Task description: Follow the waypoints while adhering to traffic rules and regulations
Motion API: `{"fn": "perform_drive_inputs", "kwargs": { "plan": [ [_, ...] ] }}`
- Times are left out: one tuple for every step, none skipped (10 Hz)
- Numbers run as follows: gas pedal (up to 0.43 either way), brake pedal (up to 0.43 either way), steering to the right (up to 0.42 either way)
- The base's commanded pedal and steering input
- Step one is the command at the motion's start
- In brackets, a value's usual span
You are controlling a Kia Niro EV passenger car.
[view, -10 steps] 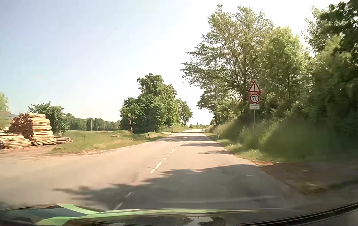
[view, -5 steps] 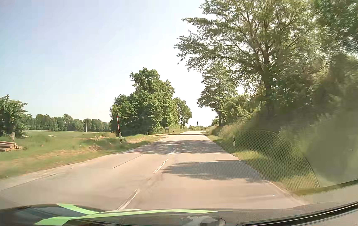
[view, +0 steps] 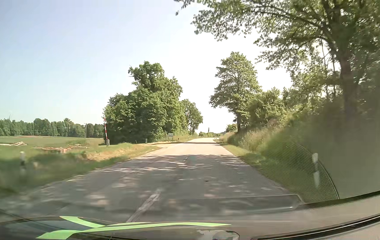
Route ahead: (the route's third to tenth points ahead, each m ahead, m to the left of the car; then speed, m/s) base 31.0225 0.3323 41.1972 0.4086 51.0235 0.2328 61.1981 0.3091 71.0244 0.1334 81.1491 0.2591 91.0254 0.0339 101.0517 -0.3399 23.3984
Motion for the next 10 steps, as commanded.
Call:
{"fn": "perform_drive_inputs", "kwargs": {
  "plan": [
    [0.189, 0.0, 0.006],
    [0.189, 0.0, 0.005],
    [0.189, 0.0, 0.004],
    [0.189, 0.0, 0.004],
    [0.189, 0.0, 0.004],
    [0.189, 0.0, 0.002],
    [0.189, 0.0, 0.001],
    [0.177, 0.0, 0.0],
    [0.169, 0.0, 0.0],
    [0.157, 0.0, 0.0]
  ]
}}
